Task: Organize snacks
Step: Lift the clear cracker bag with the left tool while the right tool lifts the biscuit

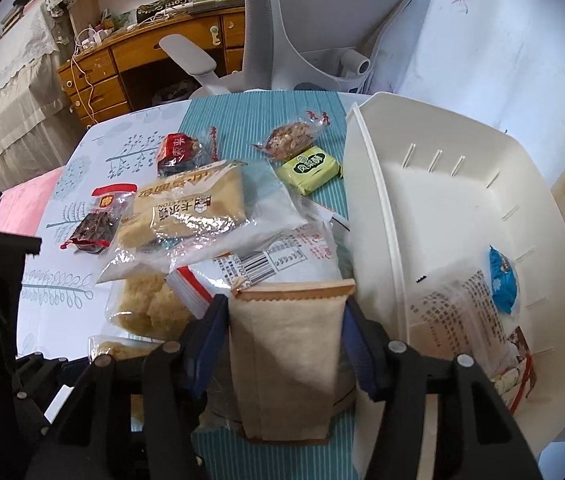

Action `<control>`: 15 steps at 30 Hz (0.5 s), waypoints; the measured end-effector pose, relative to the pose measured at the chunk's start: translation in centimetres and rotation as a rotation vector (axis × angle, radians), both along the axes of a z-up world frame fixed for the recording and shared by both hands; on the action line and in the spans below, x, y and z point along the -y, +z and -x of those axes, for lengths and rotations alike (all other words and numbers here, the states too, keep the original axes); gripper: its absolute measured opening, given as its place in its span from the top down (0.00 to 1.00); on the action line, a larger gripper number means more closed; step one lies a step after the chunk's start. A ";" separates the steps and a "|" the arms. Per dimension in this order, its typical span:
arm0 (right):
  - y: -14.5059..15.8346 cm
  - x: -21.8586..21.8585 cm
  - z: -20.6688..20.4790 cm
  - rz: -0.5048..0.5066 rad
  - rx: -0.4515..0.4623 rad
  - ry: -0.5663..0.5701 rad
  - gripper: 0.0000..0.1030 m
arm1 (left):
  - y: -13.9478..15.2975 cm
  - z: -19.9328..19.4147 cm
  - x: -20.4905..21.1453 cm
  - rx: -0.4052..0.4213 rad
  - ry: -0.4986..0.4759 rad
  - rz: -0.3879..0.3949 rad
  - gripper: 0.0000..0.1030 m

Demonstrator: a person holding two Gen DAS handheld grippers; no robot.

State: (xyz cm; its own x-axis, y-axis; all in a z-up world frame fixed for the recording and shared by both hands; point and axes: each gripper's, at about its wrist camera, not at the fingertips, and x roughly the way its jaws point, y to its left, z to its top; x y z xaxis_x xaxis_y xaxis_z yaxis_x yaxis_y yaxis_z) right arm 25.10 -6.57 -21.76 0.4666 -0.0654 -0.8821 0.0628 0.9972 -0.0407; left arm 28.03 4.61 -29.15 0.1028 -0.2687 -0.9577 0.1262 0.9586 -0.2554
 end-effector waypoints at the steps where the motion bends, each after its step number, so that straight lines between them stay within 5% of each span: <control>1: 0.1 0.0 0.1 -0.007 -0.003 0.004 0.47 | 0.1 0.5 -0.4 -0.005 0.005 0.007 0.21; 15: 3.0 -1.2 3.6 -0.135 0.012 0.062 0.48 | 1.6 5.0 -5.4 -0.059 0.091 -0.040 0.29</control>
